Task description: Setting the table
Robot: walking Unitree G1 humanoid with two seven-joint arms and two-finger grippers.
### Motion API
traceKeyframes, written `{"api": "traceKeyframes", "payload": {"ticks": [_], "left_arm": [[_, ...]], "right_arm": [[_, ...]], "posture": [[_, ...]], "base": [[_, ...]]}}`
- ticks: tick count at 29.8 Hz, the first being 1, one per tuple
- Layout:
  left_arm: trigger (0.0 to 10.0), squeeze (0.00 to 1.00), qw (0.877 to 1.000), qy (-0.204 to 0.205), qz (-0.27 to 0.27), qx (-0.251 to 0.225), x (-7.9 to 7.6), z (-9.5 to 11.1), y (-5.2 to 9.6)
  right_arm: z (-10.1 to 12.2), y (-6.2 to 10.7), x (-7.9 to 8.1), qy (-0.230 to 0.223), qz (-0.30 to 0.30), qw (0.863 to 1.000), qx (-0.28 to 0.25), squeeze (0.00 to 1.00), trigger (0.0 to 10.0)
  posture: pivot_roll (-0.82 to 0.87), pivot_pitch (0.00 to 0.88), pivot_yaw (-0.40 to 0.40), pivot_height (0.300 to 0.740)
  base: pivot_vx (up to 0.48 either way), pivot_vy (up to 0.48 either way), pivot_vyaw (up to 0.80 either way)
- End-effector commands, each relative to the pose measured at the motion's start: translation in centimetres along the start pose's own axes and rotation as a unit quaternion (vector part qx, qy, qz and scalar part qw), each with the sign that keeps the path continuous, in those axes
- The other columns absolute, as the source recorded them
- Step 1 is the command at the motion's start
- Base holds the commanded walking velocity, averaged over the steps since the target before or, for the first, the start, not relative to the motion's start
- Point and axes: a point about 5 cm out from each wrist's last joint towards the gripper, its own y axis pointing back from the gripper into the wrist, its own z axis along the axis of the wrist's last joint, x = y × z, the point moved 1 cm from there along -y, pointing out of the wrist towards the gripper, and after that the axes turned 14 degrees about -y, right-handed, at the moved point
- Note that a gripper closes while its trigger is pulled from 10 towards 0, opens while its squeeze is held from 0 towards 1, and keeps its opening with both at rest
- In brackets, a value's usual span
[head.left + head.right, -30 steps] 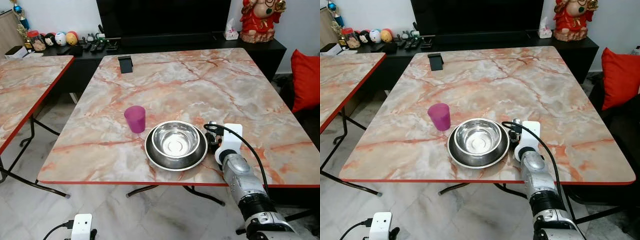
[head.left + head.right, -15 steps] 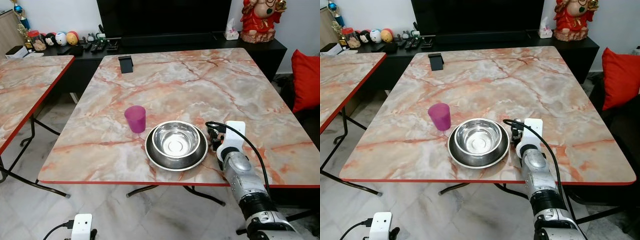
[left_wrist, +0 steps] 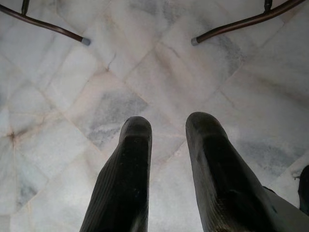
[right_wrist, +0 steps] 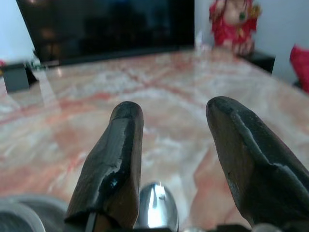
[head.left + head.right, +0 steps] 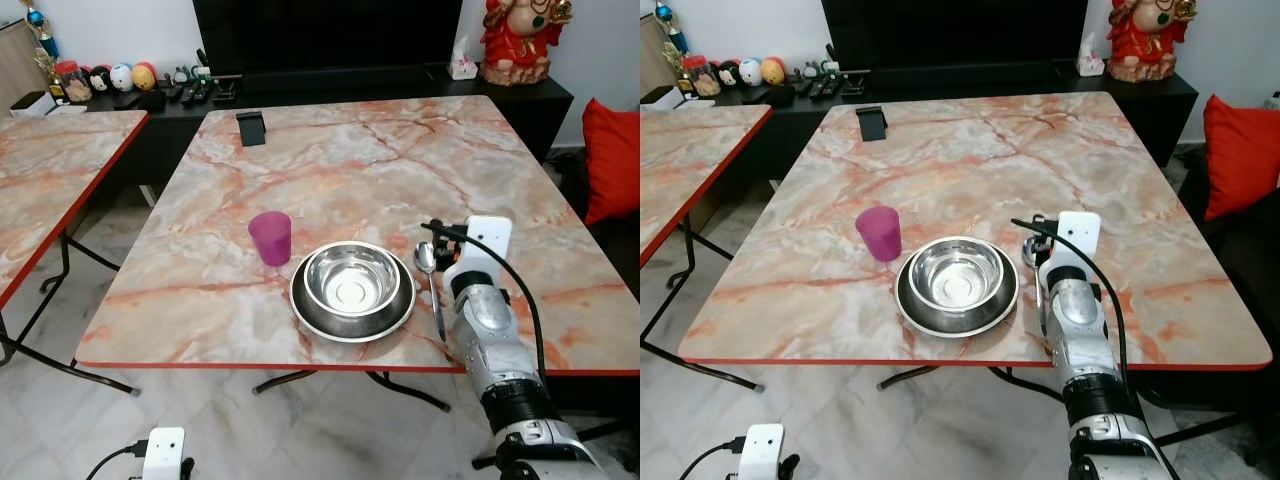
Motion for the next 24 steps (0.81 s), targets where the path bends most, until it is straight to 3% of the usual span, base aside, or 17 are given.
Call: {"api": "traceKeyframes", "payload": {"ticks": [1, 20, 24], "left_arm": [[10.0, 0.00, 1.000, -0.005, 0.004, 0.004, 0.23, -0.31, 0.09], [10.0, 0.00, 1.000, -0.005, 0.000, 0.009, 0.20, -0.57, 0.16], [10.0, 0.00, 1.000, -0.003, 0.000, 0.009, 0.22, -0.54, 0.14]], "right_arm": [[0.75, 0.16, 0.41, 0.008, 0.009, 1.000, -0.024, 0.00, 10.0], [1.06, 0.88, 1.16, 0.001, 0.009, 0.999, -0.045, 0.00, 10.0], [1.13, 0.84, 1.21, 0.001, 0.007, 0.999, -0.045, 0.00, 10.0]], "posture": [[-0.08, 0.000, 0.084, 0.740], [-0.08, 0.000, 0.086, 0.740], [-0.07, 0.000, 0.085, 0.740]], "base": [[0.000, 0.000, 0.00], [0.000, 0.000, 0.00], [0.000, 0.370, 0.00]]}}
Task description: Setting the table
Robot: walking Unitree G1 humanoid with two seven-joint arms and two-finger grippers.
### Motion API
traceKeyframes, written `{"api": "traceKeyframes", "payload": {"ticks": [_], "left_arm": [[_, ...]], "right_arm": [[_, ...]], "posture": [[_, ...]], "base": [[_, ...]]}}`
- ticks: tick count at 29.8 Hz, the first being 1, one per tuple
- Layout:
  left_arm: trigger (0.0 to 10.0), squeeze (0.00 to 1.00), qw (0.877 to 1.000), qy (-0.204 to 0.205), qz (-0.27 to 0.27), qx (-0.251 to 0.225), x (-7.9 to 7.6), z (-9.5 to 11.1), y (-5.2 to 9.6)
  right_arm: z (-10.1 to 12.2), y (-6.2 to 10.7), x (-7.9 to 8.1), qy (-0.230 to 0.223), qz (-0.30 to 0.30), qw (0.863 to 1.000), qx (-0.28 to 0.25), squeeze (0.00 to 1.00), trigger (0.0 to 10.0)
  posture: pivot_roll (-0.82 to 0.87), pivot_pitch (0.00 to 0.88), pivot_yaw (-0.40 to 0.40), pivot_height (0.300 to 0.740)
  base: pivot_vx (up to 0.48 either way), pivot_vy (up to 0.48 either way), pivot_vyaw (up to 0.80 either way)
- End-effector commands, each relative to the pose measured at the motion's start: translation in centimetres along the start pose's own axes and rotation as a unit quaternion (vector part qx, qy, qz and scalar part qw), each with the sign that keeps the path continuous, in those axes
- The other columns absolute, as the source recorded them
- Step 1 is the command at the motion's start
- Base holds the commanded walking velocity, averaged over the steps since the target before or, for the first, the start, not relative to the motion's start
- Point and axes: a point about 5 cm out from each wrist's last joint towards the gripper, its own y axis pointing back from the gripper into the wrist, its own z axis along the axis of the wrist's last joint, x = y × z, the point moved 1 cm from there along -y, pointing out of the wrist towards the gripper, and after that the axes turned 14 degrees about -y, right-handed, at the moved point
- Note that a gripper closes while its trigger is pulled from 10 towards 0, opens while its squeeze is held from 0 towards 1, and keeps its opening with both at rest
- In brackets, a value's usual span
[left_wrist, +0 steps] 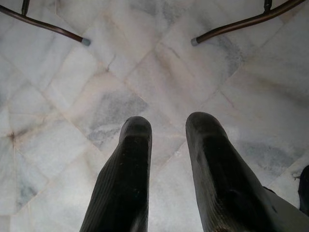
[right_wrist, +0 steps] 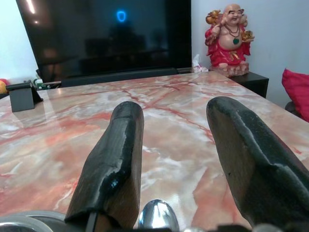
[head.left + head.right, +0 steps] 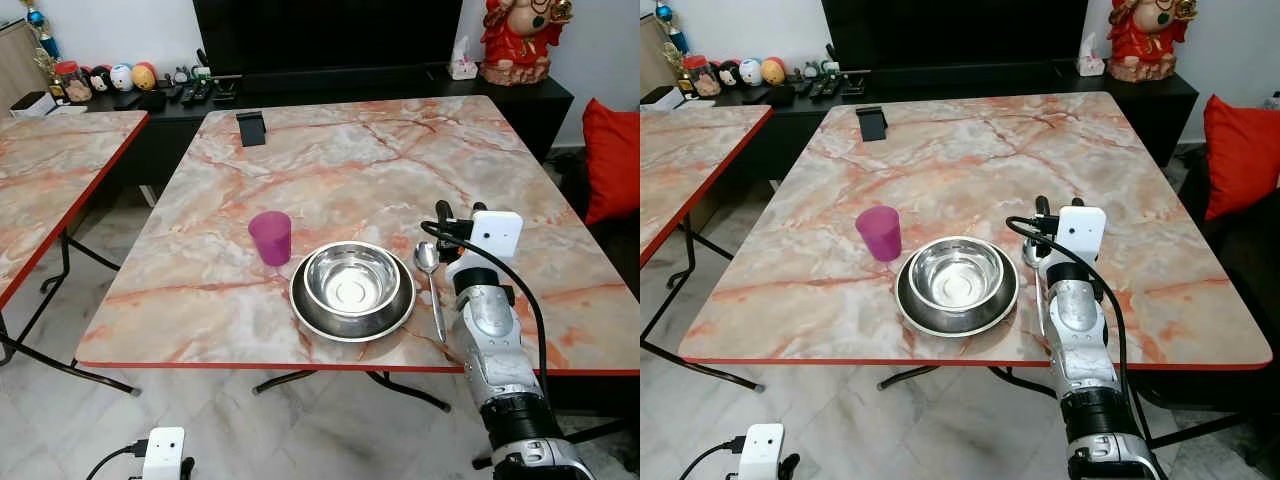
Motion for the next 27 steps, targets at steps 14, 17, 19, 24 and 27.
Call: {"api": "traceKeyframes", "payload": {"ticks": [14, 17, 19, 24, 27], "left_arm": [[10.0, 0.00, 1.000, 0.004, 0.001, 0.009, -0.07, -0.52, 0.15], [10.0, 0.00, 1.000, 0.005, 0.002, 0.009, -0.03, -0.55, 0.17], [10.0, 0.00, 1.000, 0.005, 0.002, 0.009, -0.02, -0.54, 0.17], [10.0, 0.00, 1.000, 0.006, 0.003, 0.008, 0.00, -0.53, 0.17], [10.0, 0.00, 1.000, 0.007, 0.003, 0.008, 0.01, -0.52, 0.17]], "right_arm": [[0.75, -0.25, 0.52, -0.009, 0.000, 1.000, -0.011, 0.00, 10.0], [0.89, -0.35, 0.68, -0.010, 0.001, 1.000, -0.014, 0.00, 10.0], [0.98, -0.42, 0.76, -0.011, 0.002, 1.000, -0.015, 0.00, 10.0], [1.04, -0.45, 0.85, -0.011, 0.003, 1.000, -0.016, 0.00, 10.0], [1.01, -0.44, 0.93, -0.012, 0.004, 1.000, -0.015, 0.00, 10.0]], "posture": [[-0.07, 0.000, 0.081, 0.740], [-0.07, 0.000, 0.081, 0.740], [-0.07, 0.000, 0.080, 0.740], [-0.07, 0.000, 0.080, 0.740], [-0.07, 0.000, 0.080, 0.740]], "base": [[0.000, 0.373, 0.00], [0.000, 0.373, 0.00], [0.000, 0.369, 0.00], [0.000, 0.370, 0.00], [0.000, 0.370, 0.00]]}}
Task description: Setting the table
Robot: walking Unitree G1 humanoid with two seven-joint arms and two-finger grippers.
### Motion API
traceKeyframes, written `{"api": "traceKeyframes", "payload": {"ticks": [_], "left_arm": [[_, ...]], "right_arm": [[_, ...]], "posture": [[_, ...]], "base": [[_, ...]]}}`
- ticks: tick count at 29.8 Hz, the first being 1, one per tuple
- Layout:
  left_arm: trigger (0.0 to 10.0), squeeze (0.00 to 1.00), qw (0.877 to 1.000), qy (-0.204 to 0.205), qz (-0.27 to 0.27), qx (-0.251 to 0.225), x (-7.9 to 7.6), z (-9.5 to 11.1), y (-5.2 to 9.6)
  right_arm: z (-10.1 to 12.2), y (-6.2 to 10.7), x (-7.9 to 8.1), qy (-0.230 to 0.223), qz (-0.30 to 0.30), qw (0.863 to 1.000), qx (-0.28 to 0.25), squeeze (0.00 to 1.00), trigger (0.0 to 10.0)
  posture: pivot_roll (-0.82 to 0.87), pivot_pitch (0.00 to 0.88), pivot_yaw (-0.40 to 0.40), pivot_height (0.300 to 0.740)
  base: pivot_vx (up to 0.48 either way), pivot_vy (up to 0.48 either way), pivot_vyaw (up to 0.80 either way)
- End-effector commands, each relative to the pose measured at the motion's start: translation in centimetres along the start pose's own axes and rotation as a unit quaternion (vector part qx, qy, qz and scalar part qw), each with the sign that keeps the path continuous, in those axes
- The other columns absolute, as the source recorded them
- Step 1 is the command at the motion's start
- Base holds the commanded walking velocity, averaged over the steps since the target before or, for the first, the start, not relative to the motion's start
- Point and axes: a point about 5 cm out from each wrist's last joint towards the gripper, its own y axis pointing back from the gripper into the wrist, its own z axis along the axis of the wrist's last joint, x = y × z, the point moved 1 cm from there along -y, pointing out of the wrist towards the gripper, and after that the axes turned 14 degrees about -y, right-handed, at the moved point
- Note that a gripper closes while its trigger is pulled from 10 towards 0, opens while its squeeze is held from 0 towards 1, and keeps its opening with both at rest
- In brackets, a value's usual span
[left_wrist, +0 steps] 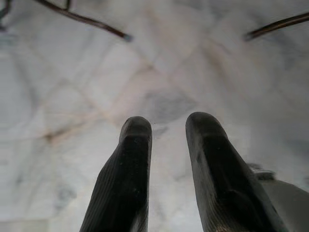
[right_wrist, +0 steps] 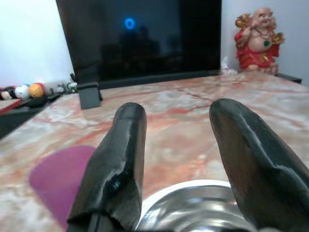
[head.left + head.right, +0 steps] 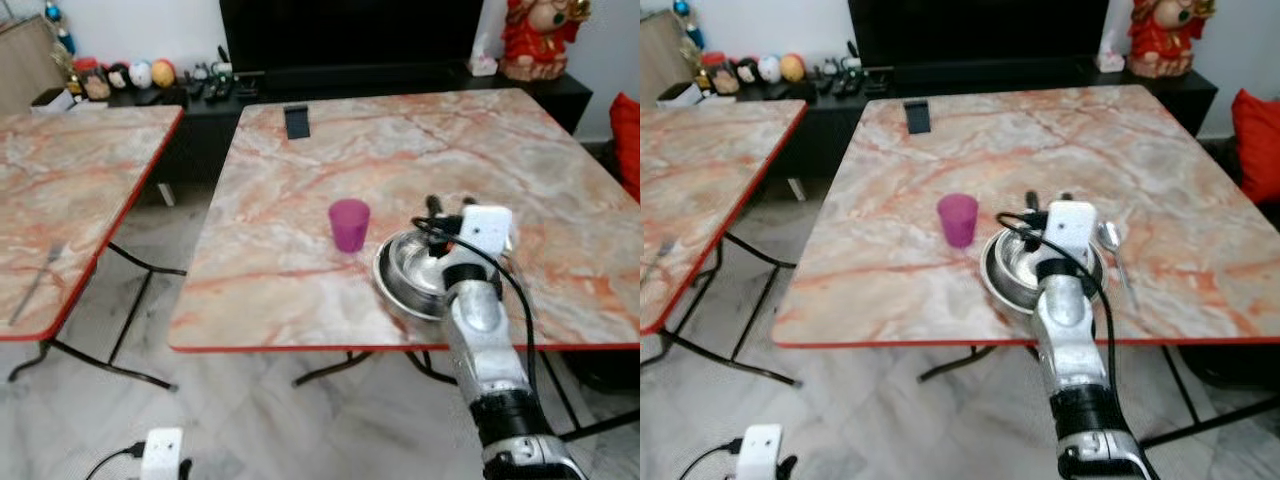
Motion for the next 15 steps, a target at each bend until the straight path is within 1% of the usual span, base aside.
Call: {"api": "traceKeyframes", "payload": {"ticks": [1, 15], "left_arm": [[10.0, 0.00, 1.000, 0.002, -0.004, 0.007, -0.40, -0.32, 0.10], [10.0, 0.00, 1.000, 0.003, -0.003, 0.004, -0.40, -0.23, 0.10]], "right_arm": [[0.28, 0.04, -0.71, 0.002, -0.011, 1.000, -0.003, 0.00, 10.0], [0.09, 0.04, -0.32, 0.001, -0.004, 1.000, 0.002, 0.00, 10.0]], "posture": [[-0.07, 0.000, 0.080, 0.740], [-0.07, 0.000, 0.078, 0.740]], "base": [[0.000, 0.375, 0.00], [0.000, 0.369, 0.00]]}}
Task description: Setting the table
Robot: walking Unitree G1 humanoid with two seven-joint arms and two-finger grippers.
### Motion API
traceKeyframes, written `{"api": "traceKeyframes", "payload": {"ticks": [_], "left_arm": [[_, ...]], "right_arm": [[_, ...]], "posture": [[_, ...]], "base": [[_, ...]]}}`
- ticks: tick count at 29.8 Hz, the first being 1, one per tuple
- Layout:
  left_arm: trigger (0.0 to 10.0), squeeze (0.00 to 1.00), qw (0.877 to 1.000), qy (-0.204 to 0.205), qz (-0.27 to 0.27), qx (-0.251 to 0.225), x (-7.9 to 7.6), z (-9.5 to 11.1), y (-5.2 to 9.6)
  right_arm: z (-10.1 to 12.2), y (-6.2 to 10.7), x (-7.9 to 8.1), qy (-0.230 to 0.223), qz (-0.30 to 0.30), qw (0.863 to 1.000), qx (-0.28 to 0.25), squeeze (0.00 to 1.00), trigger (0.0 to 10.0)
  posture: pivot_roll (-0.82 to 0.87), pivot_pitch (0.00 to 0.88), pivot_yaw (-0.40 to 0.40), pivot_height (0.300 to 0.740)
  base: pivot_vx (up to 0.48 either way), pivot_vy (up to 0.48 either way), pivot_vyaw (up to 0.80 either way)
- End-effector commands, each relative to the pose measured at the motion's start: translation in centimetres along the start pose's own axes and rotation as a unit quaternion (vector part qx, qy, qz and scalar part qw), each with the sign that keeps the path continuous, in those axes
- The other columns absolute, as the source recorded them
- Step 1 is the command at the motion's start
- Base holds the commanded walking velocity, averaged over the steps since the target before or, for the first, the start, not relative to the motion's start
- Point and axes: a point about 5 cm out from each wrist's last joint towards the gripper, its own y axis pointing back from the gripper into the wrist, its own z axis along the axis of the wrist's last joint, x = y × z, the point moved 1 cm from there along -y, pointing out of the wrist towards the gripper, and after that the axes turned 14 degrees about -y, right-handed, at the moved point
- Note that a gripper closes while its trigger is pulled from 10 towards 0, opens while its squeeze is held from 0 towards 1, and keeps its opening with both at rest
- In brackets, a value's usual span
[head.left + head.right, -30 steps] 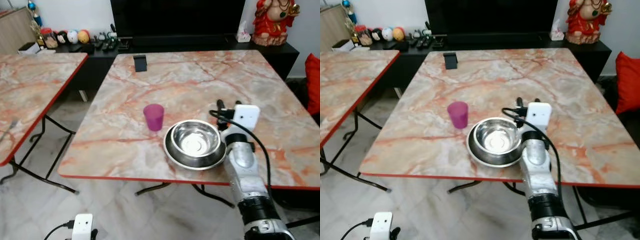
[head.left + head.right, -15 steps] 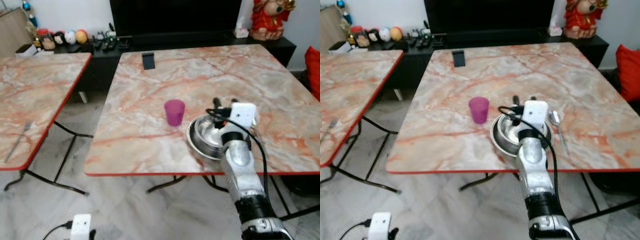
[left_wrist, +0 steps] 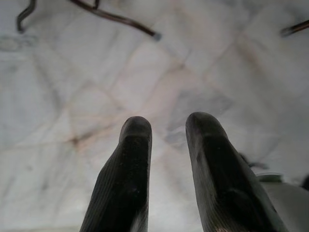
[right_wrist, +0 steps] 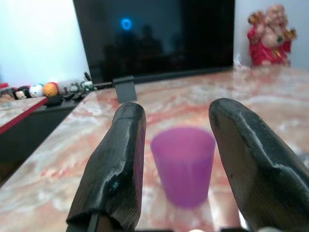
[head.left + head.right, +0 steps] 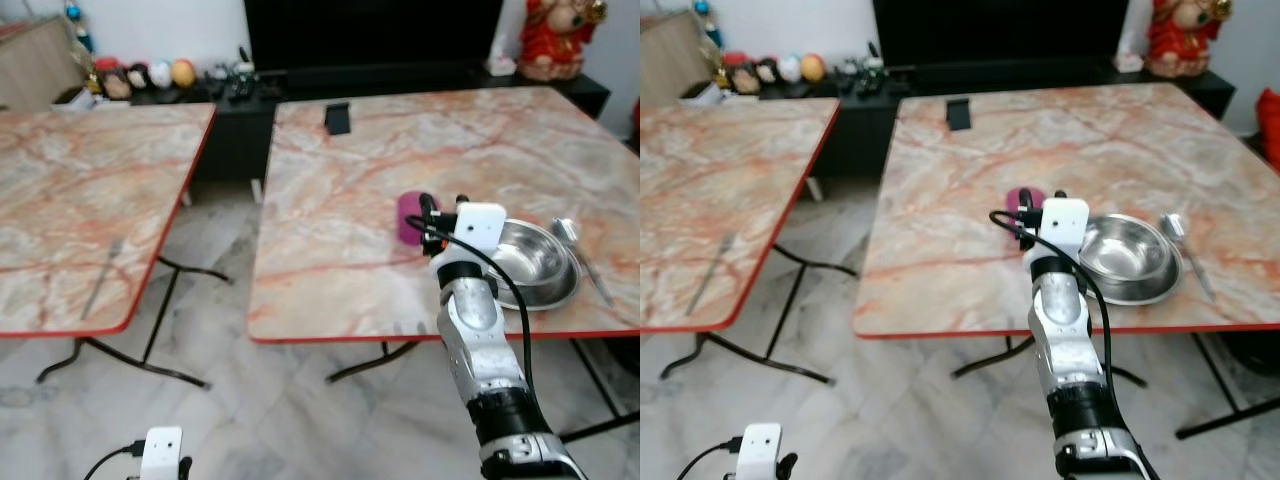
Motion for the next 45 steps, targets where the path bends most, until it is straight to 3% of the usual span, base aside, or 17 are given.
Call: {"api": "traceKeyframes", "payload": {"ticks": [1, 45], "left_arm": [[10.0, 0.00, 1.000, 0.000, -0.001, 0.005, -0.12, -0.30, 0.09], [10.0, 0.00, 1.000, 0.007, 0.003, 0.007, -0.26, -0.36, 0.12]], "right_arm": [[0.05, 0.13, -0.63, 0.001, -0.009, 1.000, 0.000, 0.00, 10.0], [0.00, -0.12, -0.20, 0.001, 0.000, 1.000, 0.006, 0.00, 10.0]], "posture": [[-0.07, 0.000, 0.078, 0.740], [-0.07, 0.000, 0.062, 0.740]], "base": [[0.000, 0.368, 0.00], [0.000, 0.370, 0.00]]}}
